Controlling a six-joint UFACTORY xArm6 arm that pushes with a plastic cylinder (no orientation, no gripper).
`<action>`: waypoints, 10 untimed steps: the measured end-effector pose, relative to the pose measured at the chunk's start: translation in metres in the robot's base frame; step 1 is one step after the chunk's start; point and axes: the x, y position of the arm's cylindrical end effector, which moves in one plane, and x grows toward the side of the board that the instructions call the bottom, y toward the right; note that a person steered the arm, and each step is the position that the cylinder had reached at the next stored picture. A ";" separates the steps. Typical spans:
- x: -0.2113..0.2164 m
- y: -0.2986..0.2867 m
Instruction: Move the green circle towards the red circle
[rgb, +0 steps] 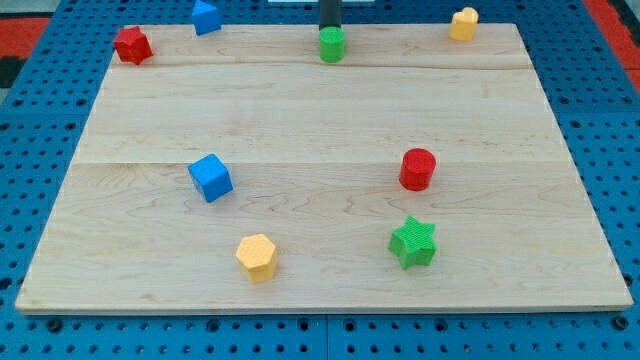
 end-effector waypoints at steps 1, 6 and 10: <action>0.017 -0.009; 0.029 0.043; 0.129 0.078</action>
